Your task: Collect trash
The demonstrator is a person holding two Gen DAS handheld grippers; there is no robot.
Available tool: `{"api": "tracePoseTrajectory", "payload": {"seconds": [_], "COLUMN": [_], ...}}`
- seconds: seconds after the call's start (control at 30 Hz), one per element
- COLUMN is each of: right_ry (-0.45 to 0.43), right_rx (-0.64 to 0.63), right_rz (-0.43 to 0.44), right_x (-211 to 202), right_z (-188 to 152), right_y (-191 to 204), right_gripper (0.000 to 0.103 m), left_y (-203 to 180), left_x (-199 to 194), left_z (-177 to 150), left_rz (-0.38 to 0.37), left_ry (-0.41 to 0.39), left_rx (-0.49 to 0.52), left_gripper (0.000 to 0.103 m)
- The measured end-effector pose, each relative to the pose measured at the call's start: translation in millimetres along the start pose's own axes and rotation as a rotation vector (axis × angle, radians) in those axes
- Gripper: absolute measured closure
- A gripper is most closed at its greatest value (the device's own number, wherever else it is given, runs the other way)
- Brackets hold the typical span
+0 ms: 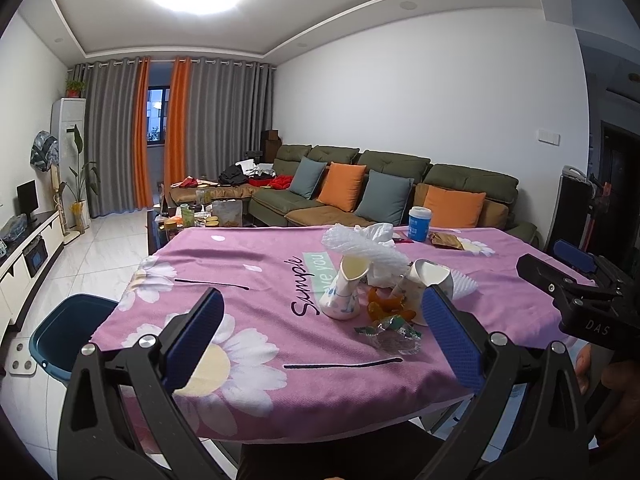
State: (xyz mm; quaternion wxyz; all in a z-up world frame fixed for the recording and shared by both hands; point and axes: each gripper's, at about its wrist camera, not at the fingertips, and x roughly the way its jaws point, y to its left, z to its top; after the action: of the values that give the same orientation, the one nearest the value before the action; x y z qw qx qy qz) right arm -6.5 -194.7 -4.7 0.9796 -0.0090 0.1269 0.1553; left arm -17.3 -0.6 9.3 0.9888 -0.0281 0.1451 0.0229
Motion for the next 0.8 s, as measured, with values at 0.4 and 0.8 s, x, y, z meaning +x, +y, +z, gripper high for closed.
{"api": "tracePoseTrajectory", "payload": {"seconds": [0.4, 0.8], "right_ry": [-0.011, -0.012], "right_rx": [0.001, 0.003], "right_rz": [0.007, 0.016], "right_x": [-4, -9], "right_z": [-2, -4], "right_y": [0, 1], "right_gripper": [0.007, 0.007], "left_y": [-6, -9], "left_x": [-8, -5], "left_z": [2, 8], "left_rz": [0.000, 0.008], "left_ry": [-0.002, -0.001], "left_rx": [0.015, 0.014], "left_gripper": [0.006, 0.005]}}
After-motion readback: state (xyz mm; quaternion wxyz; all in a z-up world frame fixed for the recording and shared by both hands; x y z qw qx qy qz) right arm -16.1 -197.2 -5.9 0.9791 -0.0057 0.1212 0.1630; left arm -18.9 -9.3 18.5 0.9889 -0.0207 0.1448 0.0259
